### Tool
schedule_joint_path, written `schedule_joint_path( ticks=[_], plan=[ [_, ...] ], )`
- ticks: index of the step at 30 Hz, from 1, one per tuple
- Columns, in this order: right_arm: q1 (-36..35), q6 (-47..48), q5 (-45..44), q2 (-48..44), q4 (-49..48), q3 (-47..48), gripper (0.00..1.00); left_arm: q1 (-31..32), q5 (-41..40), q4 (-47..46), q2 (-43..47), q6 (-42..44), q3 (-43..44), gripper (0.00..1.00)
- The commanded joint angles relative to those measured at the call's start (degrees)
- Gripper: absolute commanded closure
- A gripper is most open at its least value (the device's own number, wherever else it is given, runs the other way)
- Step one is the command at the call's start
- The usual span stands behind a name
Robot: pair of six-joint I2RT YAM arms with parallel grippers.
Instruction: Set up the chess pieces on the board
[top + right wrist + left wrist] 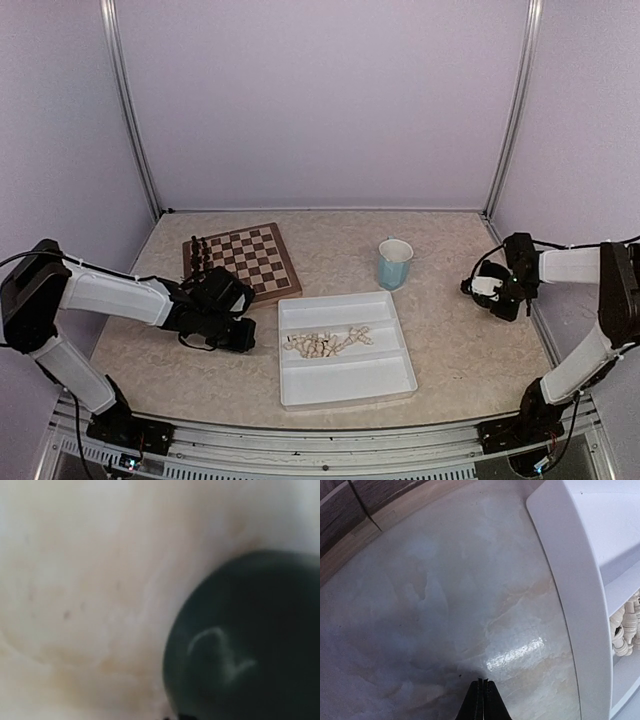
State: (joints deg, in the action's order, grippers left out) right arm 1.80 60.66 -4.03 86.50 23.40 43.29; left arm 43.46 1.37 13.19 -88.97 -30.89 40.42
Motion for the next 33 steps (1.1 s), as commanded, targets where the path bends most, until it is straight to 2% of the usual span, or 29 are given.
schedule_joint_path(
  ticks=[1, 3, 6, 7, 10, 15, 26, 33],
  plan=[
    [0.67, -1.73, 8.71, -2.04, 5.26, 3.18, 1.00, 2.02, 1.56, -5.06, -2.24, 0.01, 0.26, 0.95],
    [0.15, -0.72, 13.70, -5.51, 10.86, 3.54, 1.00, 3.53, 2.32, -6.31, -3.46, 0.13, 1.29, 0.96],
    [-1.44, 0.23, 19.97, -12.65, 17.79, 3.49, 0.76, 6.02, 3.26, -7.12, -6.72, 0.79, 3.70, 0.97],
    [-1.64, 0.13, 21.58, -15.10, 18.98, 3.47, 0.64, 6.93, 3.52, -7.26, -7.66, 0.91, 4.69, 0.97],
    [-1.71, -1.23, 24.86, -21.22, 20.79, 4.13, 0.52, 9.36, 4.47, -7.35, -11.59, 1.42, 8.29, 0.97],
    [-1.63, -4.13, 28.78, -25.52, 22.29, 6.58, 0.51, 12.41, 6.48, -7.41, -17.76, 1.82, 15.24, 0.98],
    [-1.65, -7.62, 31.76, -26.05, 19.36, 7.75, 0.51, 17.86, 9.32, -4.75, -29.69, 3.63, 34.47, 0.97],
    [-1.64, -9.67, 33.58, -25.59, 18.13, 8.39, 0.51, 20.04, 11.33, -3.39, -35.83, 4.25, 43.36, 0.97]
  ],
)
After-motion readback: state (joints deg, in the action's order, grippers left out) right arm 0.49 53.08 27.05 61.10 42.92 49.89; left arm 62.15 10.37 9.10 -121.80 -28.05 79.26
